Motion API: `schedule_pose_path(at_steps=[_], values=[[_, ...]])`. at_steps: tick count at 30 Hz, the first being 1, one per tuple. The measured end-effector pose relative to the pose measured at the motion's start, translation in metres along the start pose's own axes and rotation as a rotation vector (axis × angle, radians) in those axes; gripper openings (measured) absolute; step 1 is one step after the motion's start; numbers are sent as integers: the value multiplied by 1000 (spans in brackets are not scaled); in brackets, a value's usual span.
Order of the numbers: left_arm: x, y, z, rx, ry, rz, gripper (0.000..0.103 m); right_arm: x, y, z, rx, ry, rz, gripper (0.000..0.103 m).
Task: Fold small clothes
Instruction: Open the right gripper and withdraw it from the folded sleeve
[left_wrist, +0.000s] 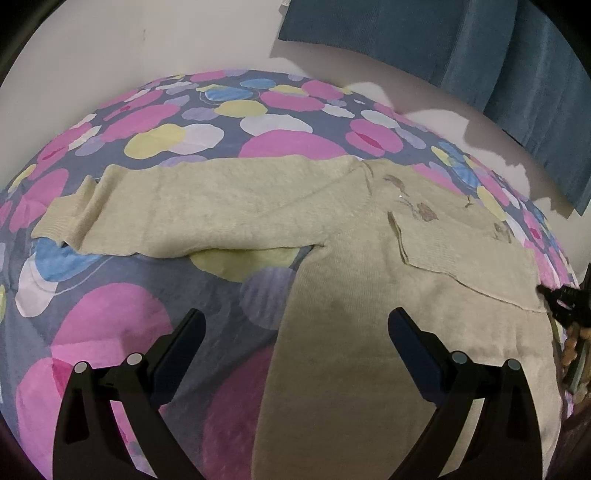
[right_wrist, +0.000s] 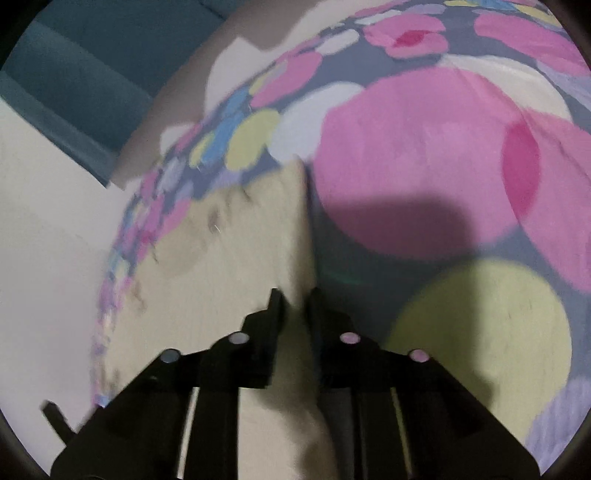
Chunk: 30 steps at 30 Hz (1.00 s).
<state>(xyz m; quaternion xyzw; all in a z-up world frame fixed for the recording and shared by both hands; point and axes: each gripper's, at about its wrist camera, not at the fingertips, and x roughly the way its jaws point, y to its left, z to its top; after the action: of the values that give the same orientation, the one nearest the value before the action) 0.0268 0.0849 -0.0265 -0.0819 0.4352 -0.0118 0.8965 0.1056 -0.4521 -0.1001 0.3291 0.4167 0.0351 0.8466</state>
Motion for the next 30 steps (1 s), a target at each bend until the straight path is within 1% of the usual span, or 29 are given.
schedule_pose_path(at_steps=[3, 5, 7, 9, 11, 12, 15, 17, 18, 20, 22, 27, 30], values=[[-1, 2, 0, -6, -4, -3, 98, -19, -6, -7, 49, -37, 55, 16], [-4, 7, -2, -14, -4, -7, 98, -35, -7, -14, 51, -63, 84, 26], [-8, 11, -3, -19, -10, -7, 98, -57, -3, -25, 19, -102, 60, 48], [-12, 16, -5, -21, -15, -2, 98, -78, 2, -38, -27, -136, 12, 55], [-15, 23, -7, -26, -16, -12, 98, -93, 0, -48, -44, -154, -22, 62], [-17, 25, -7, -30, -17, -12, 98, -103, -3, -56, -55, -166, -54, 67], [-19, 33, -9, -41, -15, -9, 98, -117, -9, -73, -93, -171, -125, 70], [-21, 37, -11, -42, -17, -4, 98, -120, -15, -85, -109, -159, -158, 76], [-23, 39, -12, -43, -20, 0, 98, -117, -20, -90, -109, -142, -161, 80], [-25, 44, -13, -49, -21, 6, 98, -109, -30, -99, -97, -121, -185, 81], [-25, 46, -14, -51, -23, 9, 98, -111, -27, -103, -94, -142, -149, 89], [-21, 55, -13, -69, -17, 3, 98, -102, -17, -107, -128, -122, -206, 92], [-17, 64, -12, -97, -7, -5, 98, -102, -17, -106, -128, -118, -206, 93]])
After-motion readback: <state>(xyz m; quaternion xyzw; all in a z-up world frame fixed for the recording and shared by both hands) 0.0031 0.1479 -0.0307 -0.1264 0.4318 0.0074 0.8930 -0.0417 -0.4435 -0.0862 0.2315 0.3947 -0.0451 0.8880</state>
